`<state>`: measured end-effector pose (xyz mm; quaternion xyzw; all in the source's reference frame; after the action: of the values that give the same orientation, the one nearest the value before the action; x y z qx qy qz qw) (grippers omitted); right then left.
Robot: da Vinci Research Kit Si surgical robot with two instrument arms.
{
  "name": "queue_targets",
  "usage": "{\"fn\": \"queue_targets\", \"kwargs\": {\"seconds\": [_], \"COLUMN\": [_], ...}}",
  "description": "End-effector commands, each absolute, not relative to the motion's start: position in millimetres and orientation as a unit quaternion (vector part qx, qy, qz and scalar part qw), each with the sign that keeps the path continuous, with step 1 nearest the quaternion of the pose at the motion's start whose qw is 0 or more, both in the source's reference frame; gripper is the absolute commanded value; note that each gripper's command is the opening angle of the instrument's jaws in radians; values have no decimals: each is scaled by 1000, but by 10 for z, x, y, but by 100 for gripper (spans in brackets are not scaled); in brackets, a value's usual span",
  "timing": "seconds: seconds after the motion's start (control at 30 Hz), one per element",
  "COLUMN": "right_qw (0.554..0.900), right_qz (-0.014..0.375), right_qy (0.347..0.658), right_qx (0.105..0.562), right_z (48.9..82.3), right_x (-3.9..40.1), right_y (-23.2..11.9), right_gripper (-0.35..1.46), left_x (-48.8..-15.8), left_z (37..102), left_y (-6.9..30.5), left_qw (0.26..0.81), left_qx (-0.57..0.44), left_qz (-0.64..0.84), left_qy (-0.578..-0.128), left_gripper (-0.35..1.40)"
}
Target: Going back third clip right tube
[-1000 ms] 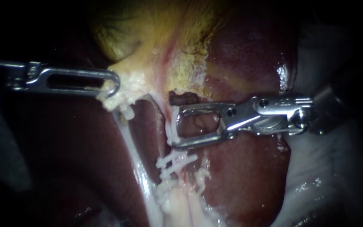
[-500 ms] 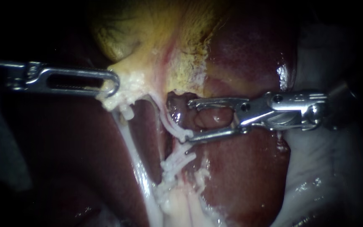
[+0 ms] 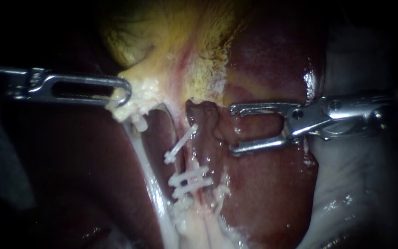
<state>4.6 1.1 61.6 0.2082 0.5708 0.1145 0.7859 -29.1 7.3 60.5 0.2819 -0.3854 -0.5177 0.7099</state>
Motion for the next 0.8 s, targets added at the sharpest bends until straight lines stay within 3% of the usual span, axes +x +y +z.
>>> {"fn": "queue_targets", "kwargs": {"seconds": [0.03, 0.43, 0.8], "right_qw": [786, 789, 790], "right_qz": [113, 88, 86], "right_qy": [571, 577, 577], "right_qx": [207, 192, 191], "right_z": [614, 596, 595], "right_x": [45, 27, 22], "right_y": [12, 22, 24], "right_gripper": [50, 50, 50], "left_x": [-291, -320, -358], "left_z": [605, 646, 710], "left_y": [72, 60, 74], "left_qw": [710, 718, 727], "left_qx": [282, 283, 280], "left_qz": [-518, -510, -502], "left_qy": [-385, -379, -376], "left_gripper": [-35, -35, -35]}}
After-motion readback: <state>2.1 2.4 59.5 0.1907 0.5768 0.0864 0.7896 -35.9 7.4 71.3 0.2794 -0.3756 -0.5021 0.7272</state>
